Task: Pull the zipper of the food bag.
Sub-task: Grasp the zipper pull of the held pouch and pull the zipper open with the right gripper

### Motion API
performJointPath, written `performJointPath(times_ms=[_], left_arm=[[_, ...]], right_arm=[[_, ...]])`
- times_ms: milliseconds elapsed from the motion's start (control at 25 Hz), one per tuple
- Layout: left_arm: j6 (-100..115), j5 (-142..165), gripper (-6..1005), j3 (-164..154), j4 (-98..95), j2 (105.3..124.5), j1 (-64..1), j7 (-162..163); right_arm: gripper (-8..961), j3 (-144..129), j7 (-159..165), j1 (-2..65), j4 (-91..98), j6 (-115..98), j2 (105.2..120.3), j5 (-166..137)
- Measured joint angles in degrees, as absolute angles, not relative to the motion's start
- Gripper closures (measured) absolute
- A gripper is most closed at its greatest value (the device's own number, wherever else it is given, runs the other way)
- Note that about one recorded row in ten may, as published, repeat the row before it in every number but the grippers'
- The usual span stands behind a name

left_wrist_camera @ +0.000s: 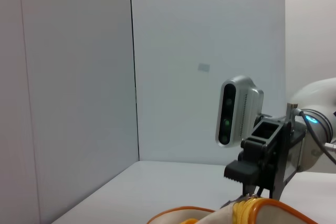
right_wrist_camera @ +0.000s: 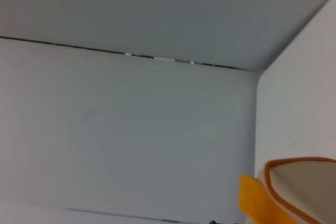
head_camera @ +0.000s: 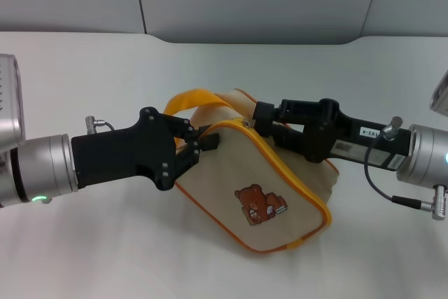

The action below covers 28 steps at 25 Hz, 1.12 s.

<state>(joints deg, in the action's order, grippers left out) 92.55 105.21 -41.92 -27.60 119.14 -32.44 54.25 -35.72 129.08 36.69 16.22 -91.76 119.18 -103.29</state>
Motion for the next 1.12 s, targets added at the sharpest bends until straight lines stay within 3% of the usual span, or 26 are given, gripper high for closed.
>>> performJointPath(times_ms=[480,920,1120], left_arm=[[91.83,105.21,941,-41.92,-27.50,119.18,-33.10,53.54],[91.07,105.19,943,-41.75,-27.51,119.18,-33.32,53.53],[91.01,105.11,943,-41.56,-27.51,119.18,-33.32,53.52]], right_arm=[[787,-35.77,126.09,36.88,16.22,-90.80,119.23,-102.59],[949,-35.76,118.83,35.63,15.75,-91.71,119.27,-99.55],[952,-35.61,116.52,34.40,15.91,-93.23,119.14,-99.53]])
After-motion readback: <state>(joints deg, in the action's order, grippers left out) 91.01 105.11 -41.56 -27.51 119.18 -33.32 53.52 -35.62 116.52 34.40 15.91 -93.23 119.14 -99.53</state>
